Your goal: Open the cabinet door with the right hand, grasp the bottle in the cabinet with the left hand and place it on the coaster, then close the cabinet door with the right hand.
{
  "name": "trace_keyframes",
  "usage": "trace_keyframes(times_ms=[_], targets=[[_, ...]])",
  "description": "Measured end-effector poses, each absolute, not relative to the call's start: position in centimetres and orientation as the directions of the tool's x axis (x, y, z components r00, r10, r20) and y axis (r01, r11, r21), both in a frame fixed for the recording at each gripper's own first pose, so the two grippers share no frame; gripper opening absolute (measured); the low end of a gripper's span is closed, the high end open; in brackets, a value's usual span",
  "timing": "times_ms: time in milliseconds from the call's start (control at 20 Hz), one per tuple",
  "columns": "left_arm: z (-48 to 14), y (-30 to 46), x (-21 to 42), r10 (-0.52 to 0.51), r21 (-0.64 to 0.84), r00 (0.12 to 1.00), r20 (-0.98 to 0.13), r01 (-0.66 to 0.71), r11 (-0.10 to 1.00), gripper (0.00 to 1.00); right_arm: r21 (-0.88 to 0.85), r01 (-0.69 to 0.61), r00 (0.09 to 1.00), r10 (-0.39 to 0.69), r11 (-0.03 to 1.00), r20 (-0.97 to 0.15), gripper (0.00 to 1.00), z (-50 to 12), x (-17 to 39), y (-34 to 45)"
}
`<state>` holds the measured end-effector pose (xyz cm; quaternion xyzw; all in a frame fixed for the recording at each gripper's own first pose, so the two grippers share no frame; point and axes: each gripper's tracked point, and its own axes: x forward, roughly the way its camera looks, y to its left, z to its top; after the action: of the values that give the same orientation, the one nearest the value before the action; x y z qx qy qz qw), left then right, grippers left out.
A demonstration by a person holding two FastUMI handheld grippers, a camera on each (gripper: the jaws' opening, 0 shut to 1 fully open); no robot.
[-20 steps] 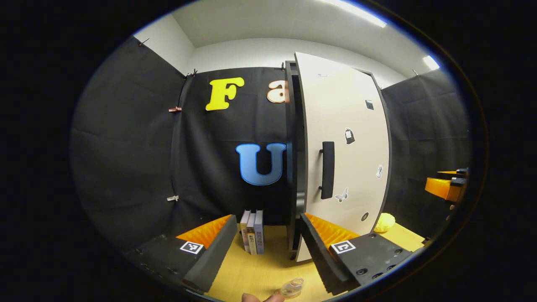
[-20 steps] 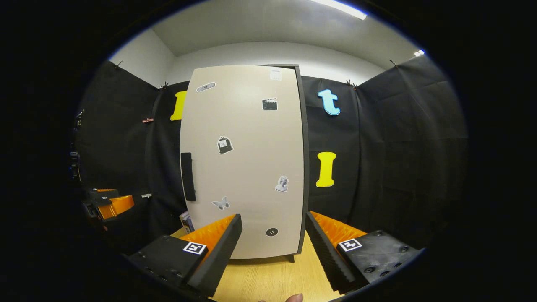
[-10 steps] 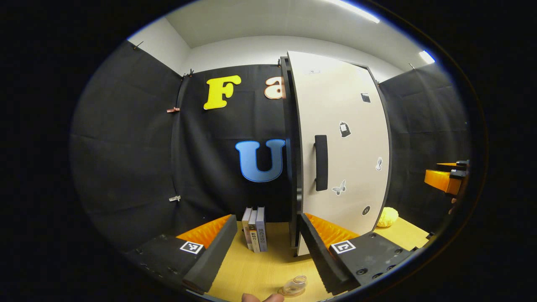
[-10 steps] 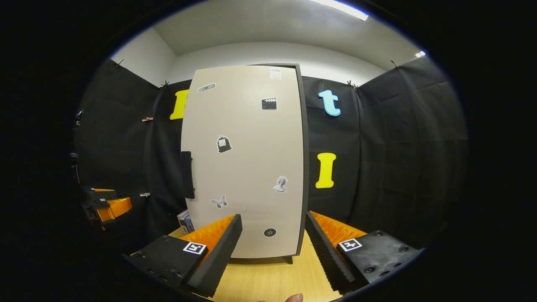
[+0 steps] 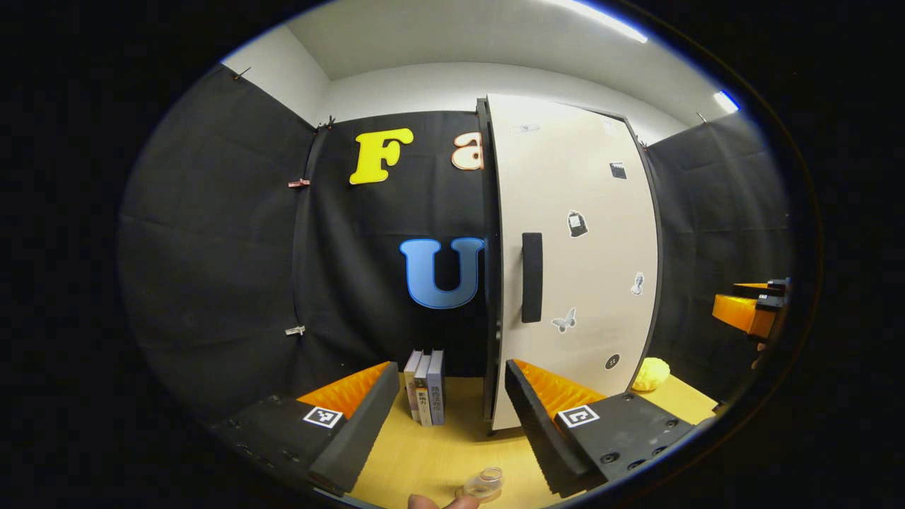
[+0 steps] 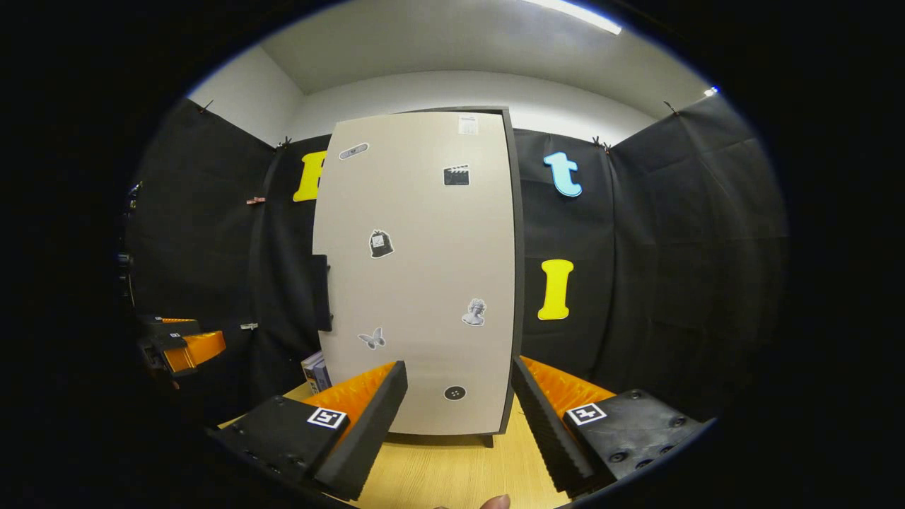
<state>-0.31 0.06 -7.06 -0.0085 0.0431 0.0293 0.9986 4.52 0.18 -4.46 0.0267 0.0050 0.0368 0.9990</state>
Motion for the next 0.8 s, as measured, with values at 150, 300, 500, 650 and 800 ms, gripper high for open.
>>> trace_keyframes(times_ms=[150, 300, 500, 650, 800], targets=[[-6.6, -1.0, 0.3, 0.077, 0.009, 0.994, -0.076, -0.076, 0.997, 0.95, 0.064, -0.100, 0.995, 0.102, 0.993, -0.015, 0.96, -4.7, 4.9, -0.6], [-6.5, -2.3, 0.8, 0.090, 0.009, 0.993, -0.076, -0.089, 0.996, 0.95, 0.061, -0.135, 0.991, 0.136, 0.989, -0.010, 0.96, -4.6, 5.3, -1.2], [-5.5, -3.8, 1.2, 0.106, 0.035, 0.993, -0.057, -0.104, 0.994, 0.92, 0.080, -0.160, 0.987, 0.161, 0.984, -0.003, 0.96, -4.6, 5.8, -2.2], [-4.5, -5.7, 1.6, 0.091, 0.029, 0.995, -0.030, -0.090, 0.995, 0.94, 0.080, -0.167, 0.986, 0.167, 0.983, 0.014, 0.96, -4.3, 6.0, -3.2], [-4.4, -7.4, 1.8, 0.069, 0.023, 0.997, -0.029, -0.068, 0.997, 0.92, 0.085, -0.168, 0.986, 0.167, 0.982, 0.017, 0.96, -4.5, 6.3, -4.3]])
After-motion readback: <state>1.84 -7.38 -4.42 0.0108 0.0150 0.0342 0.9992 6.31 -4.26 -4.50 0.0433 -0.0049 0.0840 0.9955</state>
